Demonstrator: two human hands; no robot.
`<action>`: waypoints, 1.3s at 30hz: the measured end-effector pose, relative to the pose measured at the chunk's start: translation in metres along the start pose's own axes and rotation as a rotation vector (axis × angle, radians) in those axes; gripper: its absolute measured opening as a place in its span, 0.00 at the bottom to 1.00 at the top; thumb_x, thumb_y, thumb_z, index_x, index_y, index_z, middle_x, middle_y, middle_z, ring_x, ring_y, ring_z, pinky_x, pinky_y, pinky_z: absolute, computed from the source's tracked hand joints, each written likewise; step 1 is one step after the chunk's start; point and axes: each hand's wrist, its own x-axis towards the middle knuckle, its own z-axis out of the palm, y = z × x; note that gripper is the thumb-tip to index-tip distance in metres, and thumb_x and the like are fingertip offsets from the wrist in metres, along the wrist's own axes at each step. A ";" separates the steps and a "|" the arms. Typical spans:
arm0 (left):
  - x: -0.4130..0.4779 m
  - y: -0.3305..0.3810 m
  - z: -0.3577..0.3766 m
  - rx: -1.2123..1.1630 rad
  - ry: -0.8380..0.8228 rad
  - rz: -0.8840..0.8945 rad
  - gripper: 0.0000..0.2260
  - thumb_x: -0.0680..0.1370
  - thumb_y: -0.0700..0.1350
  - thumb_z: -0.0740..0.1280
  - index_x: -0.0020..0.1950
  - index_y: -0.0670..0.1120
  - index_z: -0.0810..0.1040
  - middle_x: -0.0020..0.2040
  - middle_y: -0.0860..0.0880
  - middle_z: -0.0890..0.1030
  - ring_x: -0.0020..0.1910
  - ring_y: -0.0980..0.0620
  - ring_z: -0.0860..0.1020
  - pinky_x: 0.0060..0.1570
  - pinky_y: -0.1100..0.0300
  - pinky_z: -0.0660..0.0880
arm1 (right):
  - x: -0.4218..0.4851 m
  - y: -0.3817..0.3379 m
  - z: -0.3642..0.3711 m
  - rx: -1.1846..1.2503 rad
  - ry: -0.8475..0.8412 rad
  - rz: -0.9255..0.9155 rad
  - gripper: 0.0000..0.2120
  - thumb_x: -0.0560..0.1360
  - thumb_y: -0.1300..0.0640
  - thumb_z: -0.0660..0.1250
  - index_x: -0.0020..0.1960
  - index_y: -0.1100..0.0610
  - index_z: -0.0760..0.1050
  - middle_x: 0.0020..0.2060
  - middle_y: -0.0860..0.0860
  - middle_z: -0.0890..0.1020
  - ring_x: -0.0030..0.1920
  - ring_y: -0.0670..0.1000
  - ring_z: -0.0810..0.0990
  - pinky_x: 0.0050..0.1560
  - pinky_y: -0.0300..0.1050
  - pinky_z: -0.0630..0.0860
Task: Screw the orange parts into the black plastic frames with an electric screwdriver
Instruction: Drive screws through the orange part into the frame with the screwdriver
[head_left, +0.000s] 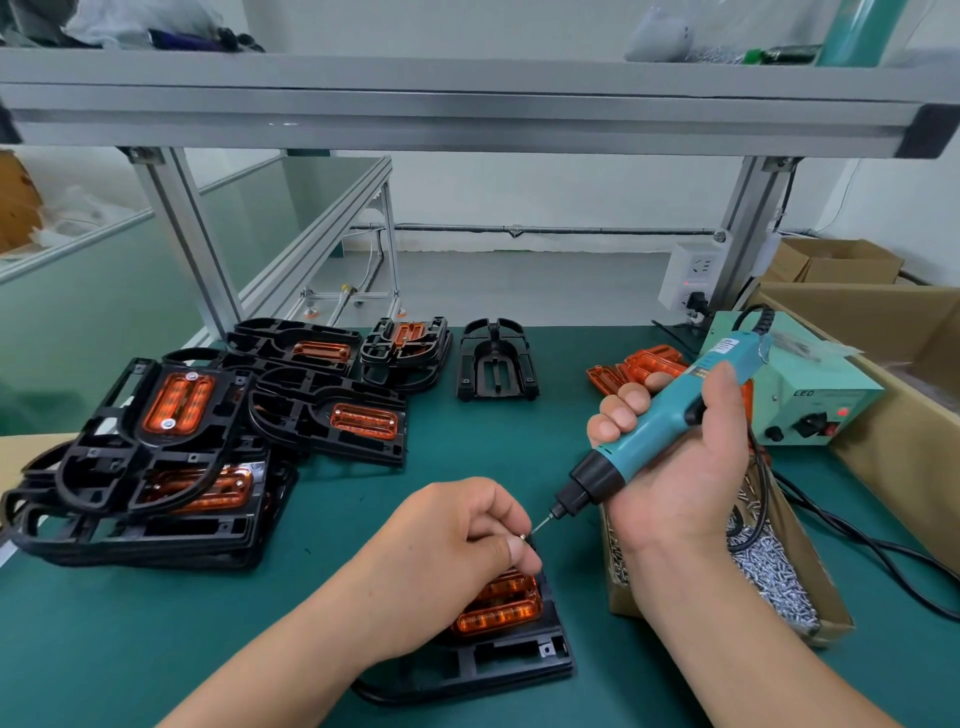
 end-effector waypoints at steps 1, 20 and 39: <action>0.000 0.000 0.000 -0.005 -0.004 -0.001 0.04 0.82 0.44 0.67 0.54 0.54 0.79 0.48 0.61 0.88 0.48 0.37 0.83 0.54 0.38 0.79 | 0.000 0.000 0.001 -0.001 -0.004 0.001 0.20 0.83 0.39 0.62 0.46 0.55 0.72 0.37 0.52 0.71 0.34 0.50 0.70 0.33 0.42 0.72; 0.003 -0.006 0.000 -0.038 -0.047 0.036 0.09 0.81 0.46 0.65 0.52 0.62 0.78 0.51 0.60 0.88 0.30 0.54 0.67 0.30 0.62 0.69 | -0.003 0.003 0.001 -0.020 -0.003 0.005 0.20 0.83 0.39 0.62 0.46 0.55 0.72 0.37 0.52 0.72 0.34 0.50 0.70 0.34 0.43 0.72; -0.002 0.004 0.004 -0.052 -0.002 -0.001 0.05 0.80 0.45 0.68 0.54 0.55 0.79 0.48 0.61 0.88 0.52 0.41 0.83 0.56 0.40 0.81 | -0.005 0.006 0.004 -0.049 -0.002 0.003 0.20 0.83 0.39 0.63 0.47 0.55 0.73 0.36 0.52 0.72 0.34 0.50 0.70 0.34 0.43 0.72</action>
